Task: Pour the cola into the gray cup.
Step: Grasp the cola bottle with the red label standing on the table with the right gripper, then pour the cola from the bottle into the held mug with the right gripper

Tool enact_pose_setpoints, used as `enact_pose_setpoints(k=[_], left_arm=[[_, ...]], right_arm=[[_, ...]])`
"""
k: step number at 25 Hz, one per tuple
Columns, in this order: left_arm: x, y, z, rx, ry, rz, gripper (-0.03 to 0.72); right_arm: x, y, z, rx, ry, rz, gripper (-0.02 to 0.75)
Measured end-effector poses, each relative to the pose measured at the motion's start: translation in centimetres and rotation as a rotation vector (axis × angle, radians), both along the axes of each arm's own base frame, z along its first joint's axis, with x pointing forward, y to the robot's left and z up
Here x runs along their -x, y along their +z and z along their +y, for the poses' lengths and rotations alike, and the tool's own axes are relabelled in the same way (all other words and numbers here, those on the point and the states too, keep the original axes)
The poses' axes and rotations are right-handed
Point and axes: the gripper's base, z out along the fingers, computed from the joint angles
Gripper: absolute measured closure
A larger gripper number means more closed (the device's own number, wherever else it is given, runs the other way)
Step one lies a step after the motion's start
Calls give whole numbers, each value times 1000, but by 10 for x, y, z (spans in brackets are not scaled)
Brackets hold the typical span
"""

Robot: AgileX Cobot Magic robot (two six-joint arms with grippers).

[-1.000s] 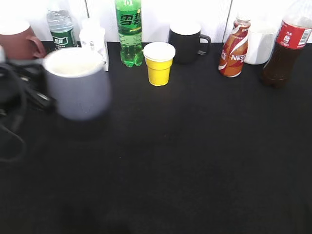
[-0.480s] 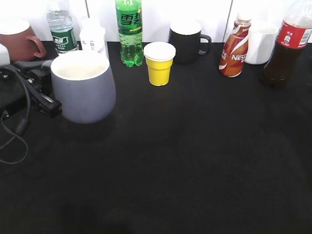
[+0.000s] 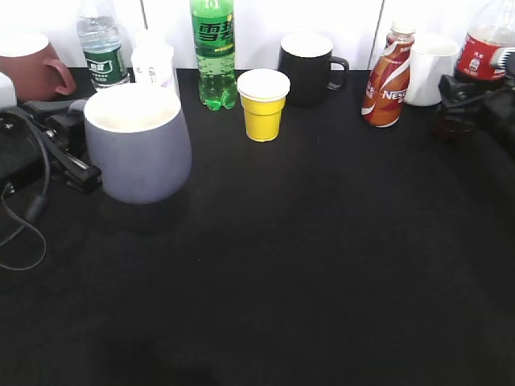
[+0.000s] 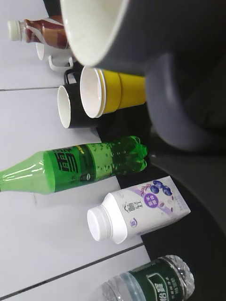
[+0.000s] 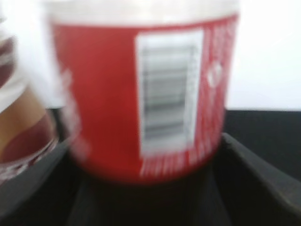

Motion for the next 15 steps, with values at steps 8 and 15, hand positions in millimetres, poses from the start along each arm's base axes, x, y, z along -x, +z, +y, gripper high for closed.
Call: enact_pose_setpoints(k=[8, 15], left_arm=[[0, 0, 0, 0, 0, 0, 639], [1, 0, -2, -14, -27, -3, 639]], right_arm=[[-19, -20, 1, 0, 15, -47, 244], [-13, -16, 2, 5, 26, -43, 344]])
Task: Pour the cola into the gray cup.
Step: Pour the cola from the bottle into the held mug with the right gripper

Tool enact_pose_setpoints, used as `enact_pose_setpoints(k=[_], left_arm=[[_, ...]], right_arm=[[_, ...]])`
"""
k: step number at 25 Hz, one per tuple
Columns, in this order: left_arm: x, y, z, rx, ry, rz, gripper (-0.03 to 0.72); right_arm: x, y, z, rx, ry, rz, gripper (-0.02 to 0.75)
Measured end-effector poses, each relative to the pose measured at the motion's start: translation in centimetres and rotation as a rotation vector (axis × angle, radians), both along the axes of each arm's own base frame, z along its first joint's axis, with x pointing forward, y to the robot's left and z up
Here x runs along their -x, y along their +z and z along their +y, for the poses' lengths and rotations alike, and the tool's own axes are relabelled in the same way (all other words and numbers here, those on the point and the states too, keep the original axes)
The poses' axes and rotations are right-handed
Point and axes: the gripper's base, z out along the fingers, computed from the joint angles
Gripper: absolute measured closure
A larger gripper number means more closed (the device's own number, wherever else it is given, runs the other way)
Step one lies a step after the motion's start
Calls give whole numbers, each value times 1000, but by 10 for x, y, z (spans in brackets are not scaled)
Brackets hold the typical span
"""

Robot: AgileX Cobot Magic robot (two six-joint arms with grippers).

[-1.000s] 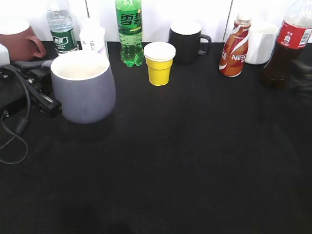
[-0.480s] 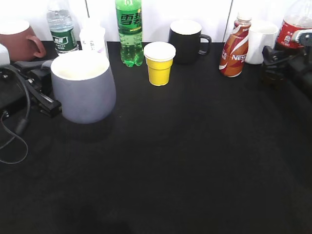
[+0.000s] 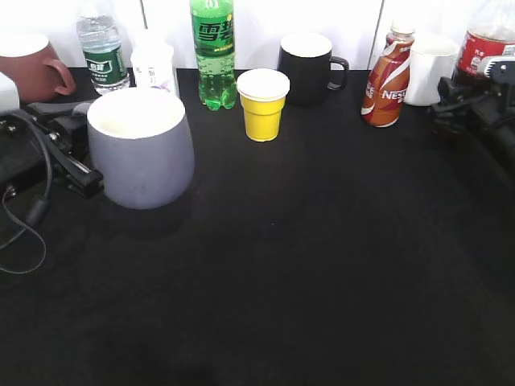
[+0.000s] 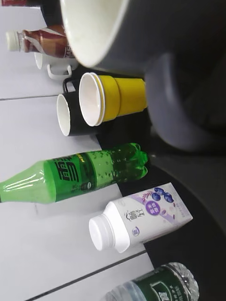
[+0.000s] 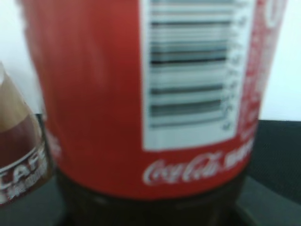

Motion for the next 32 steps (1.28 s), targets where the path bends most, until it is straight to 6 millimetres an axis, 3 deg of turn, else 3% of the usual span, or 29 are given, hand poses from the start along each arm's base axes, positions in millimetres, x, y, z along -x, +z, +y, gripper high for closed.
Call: enact_pose_setpoints(k=[2, 5, 7, 9, 12, 15, 21, 32], left_arm=[[0, 0, 0, 0, 0, 0, 639], [0, 0, 0, -1, -1, 0, 639], [0, 0, -1, -1, -8, 1, 640], [2, -1, -4, 9, -43, 15, 640], [6, -1, -10, 10, -96, 17, 640], [10, -1, -15, -7, -158, 5, 640], [14, -2, -19, -39, -224, -3, 640], [21, 0, -25, -14, -322, -17, 640]], right_arm=[[16, 19, 2, 13, 21, 1, 344], [41, 75, 17, 98, 178, -128, 344], [56, 110, 37, 136, 273, -230, 344], [70, 131, 74, 135, 381, -282, 345], [89, 124, 131, 237, 553, -256, 346], [99, 117, 157, 454, 620, -296, 351], [93, 103, 166, 831, 637, -435, 351], [99, 106, 174, 1037, 690, -619, 351]])
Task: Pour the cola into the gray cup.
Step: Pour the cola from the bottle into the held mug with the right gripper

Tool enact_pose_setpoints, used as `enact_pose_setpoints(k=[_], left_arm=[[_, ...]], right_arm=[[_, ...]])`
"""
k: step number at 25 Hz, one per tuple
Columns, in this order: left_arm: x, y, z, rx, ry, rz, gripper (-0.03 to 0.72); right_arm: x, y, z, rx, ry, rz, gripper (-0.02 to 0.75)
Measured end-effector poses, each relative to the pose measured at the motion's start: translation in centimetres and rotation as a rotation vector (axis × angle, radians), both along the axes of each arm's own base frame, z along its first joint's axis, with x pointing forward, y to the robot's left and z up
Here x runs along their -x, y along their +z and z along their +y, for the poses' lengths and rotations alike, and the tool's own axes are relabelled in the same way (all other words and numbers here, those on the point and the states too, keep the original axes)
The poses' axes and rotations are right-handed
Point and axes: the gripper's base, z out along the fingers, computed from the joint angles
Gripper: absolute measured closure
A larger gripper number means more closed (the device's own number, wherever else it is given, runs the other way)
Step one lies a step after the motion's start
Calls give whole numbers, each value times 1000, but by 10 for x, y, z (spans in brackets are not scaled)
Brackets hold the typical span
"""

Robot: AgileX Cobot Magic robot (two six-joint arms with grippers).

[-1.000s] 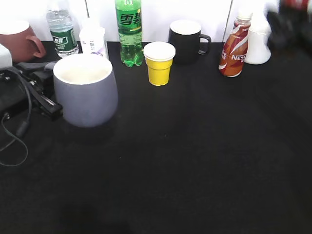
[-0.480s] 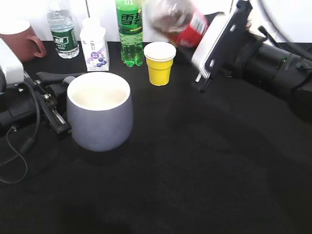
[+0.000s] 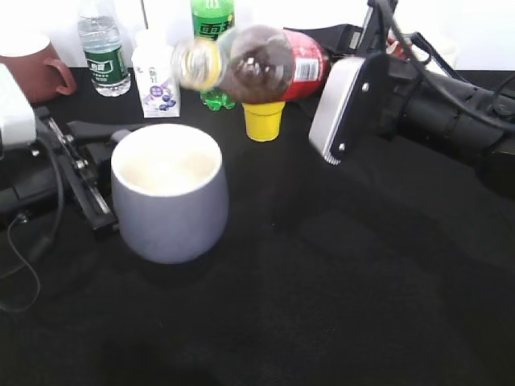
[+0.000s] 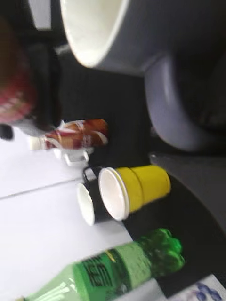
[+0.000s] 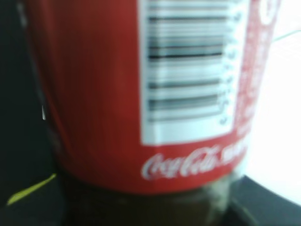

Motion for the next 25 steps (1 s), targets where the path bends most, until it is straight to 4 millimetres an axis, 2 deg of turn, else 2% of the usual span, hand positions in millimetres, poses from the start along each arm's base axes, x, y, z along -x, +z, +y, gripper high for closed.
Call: enact_pose_setpoints(k=[9, 14, 25], left_arm=[[3, -1, -2, -2, -44, 24, 640], [6, -2, -4, -19, -79, 21, 640], [6, -2, -4, -12, -82, 16, 640]], right_arm=[[0, 1, 0, 133, -11, -200, 352], [1, 5, 0, 144, -17, -288, 352], [0, 7, -1, 188, -48, -378, 353]])
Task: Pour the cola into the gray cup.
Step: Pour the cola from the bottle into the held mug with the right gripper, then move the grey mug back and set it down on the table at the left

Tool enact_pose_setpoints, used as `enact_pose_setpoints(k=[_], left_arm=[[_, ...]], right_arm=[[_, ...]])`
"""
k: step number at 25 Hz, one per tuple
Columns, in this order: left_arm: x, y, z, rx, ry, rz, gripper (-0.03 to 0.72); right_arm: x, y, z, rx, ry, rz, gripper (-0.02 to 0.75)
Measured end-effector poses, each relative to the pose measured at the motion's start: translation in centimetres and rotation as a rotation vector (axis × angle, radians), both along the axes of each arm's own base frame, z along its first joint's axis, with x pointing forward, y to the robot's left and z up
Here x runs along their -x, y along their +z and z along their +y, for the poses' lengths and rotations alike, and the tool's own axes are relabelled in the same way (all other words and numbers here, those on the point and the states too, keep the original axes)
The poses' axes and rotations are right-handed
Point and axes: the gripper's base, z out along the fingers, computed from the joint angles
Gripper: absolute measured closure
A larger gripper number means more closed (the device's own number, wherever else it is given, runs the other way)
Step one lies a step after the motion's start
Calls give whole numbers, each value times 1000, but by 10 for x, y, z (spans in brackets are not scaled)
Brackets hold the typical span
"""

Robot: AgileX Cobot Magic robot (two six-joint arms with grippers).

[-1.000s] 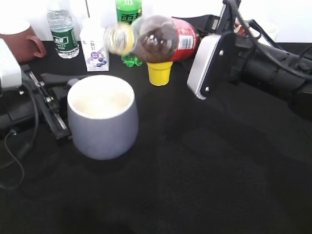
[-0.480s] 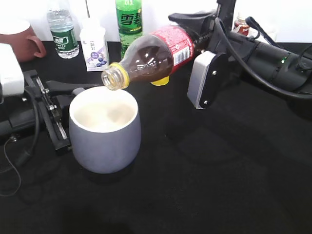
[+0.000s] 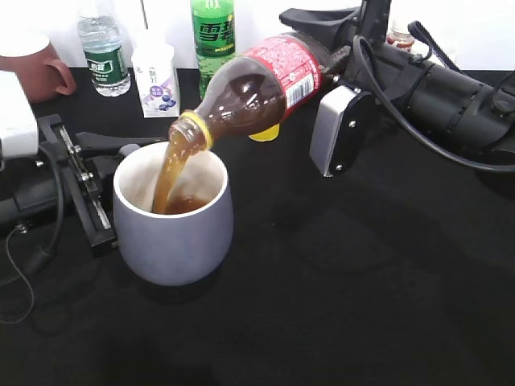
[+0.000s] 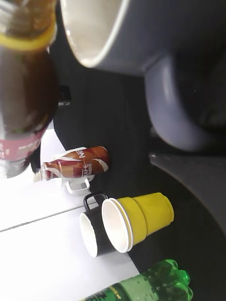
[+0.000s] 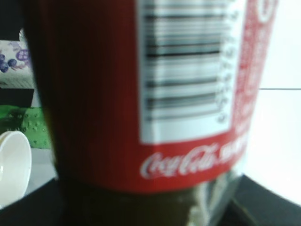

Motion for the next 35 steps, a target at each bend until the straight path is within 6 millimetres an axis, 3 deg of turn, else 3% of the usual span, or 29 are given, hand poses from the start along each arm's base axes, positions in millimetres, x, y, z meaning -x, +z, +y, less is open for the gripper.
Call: enact_pose_setpoints(k=[19, 29, 35], left_arm=[[0, 0, 0, -4, -1, 1, 640], [-5, 0, 3, 19, 64, 16, 640], [-12, 3, 9, 62, 164, 23, 640]], right_arm=[[-2, 3, -1, -19, -19, -16, 353], [0, 1, 1, -275, 83, 352, 353], [-9, 6, -8, -885, 113, 914, 353]])
